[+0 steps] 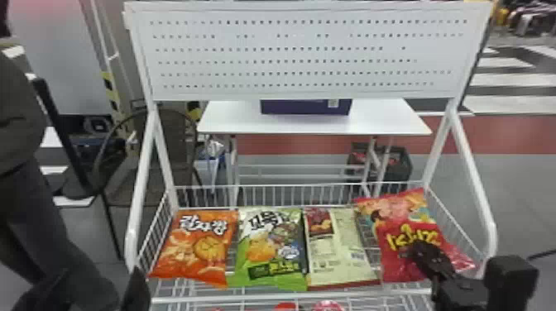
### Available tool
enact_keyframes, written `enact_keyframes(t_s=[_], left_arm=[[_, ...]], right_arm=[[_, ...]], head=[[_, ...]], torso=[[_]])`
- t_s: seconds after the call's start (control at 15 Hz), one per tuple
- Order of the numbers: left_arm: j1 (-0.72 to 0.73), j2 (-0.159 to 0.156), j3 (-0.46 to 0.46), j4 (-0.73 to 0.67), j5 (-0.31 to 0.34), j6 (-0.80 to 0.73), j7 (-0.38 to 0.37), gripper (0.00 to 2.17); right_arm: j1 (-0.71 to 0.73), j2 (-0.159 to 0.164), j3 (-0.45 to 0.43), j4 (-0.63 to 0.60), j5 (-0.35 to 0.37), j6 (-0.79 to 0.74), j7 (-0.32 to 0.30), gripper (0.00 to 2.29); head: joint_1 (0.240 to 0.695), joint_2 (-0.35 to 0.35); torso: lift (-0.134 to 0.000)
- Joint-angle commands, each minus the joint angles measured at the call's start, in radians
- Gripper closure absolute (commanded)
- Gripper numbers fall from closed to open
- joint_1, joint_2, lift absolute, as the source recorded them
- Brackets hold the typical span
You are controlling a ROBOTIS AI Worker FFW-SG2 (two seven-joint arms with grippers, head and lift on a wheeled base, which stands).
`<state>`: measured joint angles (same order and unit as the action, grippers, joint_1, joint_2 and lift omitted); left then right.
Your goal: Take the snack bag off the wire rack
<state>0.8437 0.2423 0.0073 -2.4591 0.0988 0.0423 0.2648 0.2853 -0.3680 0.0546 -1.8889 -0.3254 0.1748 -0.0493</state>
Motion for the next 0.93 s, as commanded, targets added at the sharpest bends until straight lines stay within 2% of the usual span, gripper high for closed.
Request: enact_keyframes(t_s=[0.0,0.2,0.4,0.87], left_arm=[[-0.003,0.0,0.0,0.0,0.002,0.0,-0.001,0.16],[-0.003,0.003,0.002,0.0,0.002,0.0,0.001,0.16],[-0.003,0.005,0.002,-0.003,0.002,0.0,0.001,0.16],[0.002,0.011,0.008,-0.006,0.007,0.0,0.001,0.16]], right_arm=[[0.074,-0.011,-0.039,-0.13,0.005,0.015,-0.006,2.24],[0.178,-0.035,-0.091,-0.251,-0.029,-0.004,-0.006,2.24],[0.295,-0.055,-0.121,-0.323,-0.058,-0.136,-0.009,2.24],[0.449,-0.078,-0.159,-0.378,-0.084,-0.317,-0.017,2.24]], head=[[0.499,0.0],[0.499,0.0],[0.499,0.0],[0.499,0.0]], torso=[[0.0],[0.0],[0.0],[0.0]])
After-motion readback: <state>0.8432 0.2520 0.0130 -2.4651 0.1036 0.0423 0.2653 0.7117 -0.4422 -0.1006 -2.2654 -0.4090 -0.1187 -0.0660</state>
